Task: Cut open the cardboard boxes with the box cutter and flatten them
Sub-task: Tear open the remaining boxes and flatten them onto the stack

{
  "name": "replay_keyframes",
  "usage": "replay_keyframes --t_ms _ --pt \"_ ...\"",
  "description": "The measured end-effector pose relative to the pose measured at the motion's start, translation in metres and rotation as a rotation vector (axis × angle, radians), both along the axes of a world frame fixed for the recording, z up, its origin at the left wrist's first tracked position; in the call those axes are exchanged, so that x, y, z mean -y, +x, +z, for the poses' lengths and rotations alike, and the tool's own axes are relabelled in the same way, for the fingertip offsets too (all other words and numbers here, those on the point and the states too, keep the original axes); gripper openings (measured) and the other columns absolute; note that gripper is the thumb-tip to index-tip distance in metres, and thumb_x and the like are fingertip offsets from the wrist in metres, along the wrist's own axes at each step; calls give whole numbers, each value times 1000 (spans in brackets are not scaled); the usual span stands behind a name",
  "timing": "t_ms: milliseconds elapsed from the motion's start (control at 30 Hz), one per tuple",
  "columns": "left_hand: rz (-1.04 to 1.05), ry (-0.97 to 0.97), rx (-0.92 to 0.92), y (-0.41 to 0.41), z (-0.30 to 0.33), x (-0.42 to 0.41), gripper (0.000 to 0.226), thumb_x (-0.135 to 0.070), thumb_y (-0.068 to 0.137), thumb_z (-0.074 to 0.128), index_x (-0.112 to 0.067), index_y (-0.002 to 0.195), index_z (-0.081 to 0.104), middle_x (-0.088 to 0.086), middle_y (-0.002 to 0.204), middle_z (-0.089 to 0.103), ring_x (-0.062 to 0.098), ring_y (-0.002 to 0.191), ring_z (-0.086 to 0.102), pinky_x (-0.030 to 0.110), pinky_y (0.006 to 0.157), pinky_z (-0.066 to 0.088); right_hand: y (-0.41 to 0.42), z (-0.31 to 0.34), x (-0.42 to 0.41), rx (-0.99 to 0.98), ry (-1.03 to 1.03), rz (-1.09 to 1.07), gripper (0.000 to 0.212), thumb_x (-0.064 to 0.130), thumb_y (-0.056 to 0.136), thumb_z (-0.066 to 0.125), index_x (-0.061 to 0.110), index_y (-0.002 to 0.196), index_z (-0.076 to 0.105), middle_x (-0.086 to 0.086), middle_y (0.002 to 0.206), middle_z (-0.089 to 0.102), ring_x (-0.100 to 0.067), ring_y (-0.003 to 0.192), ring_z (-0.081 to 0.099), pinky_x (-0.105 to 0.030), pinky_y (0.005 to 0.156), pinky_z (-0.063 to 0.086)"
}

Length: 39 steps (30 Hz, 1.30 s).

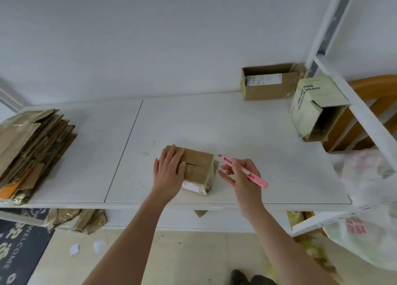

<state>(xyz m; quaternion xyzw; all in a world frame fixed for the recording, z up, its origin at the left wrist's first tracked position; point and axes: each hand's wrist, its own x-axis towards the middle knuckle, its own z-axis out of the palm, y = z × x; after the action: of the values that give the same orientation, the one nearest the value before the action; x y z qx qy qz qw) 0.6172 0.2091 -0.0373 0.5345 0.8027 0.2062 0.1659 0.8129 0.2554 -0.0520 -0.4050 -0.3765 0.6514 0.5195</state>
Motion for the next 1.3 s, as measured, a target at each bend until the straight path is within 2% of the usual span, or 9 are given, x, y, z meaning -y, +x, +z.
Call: replay_keyframes --t_ms 167,433,533,667,867,1067,1133,1200,1300 --pt "-36 -115 8 -4 0 -3 67 -57 95 45 -36 153 21 -12 164 -2 9 149 -13 36 118 -13 -17 -6 11 -18 -11 -63 19 2 98 55 -2 82 47 -11 73 65 -18 75 70 -45 79 61" --pt "-54 -156 -21 -7 -5 -3 72 -61 93 44 -39 154 14 -13 164 -8 8 148 -19 37 117 -15 -24 -10 15 -24 -22 -84 18 1 98 53 1 81 46 -4 69 63 -12 69 66 -42 79 61" --pt "-52 -162 -38 -7 -6 -5 71 -62 94 42 -39 154 12 -12 164 -8 8 148 -19 38 118 -14 -25 -10 14 6 -16 -81 20 1 97 54 2 79 47 -1 68 65 -13 71 67 -36 75 60" --pt "-68 -185 -52 -7 -7 -4 71 -63 94 39 -40 155 9 -13 163 -11 8 147 -21 36 117 -15 -23 -10 15 53 15 -67 24 1 97 53 5 75 45 -10 68 58 -15 75 68 -32 75 59" --pt "-84 -205 -71 -7 -5 -3 71 -63 95 37 -40 155 6 -12 163 -13 9 147 -22 36 117 -15 -20 -11 26 177 106 -60 24 3 99 52 6 77 43 -25 75 52 -16 84 70 -43 80 61" --pt "-89 -222 -74 -6 -4 -3 71 -63 95 35 -39 155 5 -11 163 -15 10 147 -22 36 117 -14 -15 -11 39 291 213 -51 23 5 98 53 9 77 43 2 68 54 -22 82 71 -46 74 60" --pt "-91 -217 -71 -6 -4 -4 71 -63 95 36 -39 155 6 -11 163 -14 10 147 -22 36 117 -14 -13 -12 45 312 244 -30 24 6 98 52 13 77 43 6 70 57 -22 83 73 -42 67 57" --pt "-94 -215 -78 -6 -4 -4 71 -63 95 35 -39 155 6 -10 163 -14 10 147 -22 36 117 -14 -12 -13 50 338 274 -9 25 3 98 51 16 77 42 8 73 60 -20 83 73 -31 61 53" --pt "-101 -217 -90 -6 -5 -3 72 -64 95 35 -39 155 5 -10 163 -15 10 147 -23 36 117 -14 -11 -11 54 340 295 -5 22 6 96 49 17 78 42 10 74 63 -17 81 73 -16 59 47"
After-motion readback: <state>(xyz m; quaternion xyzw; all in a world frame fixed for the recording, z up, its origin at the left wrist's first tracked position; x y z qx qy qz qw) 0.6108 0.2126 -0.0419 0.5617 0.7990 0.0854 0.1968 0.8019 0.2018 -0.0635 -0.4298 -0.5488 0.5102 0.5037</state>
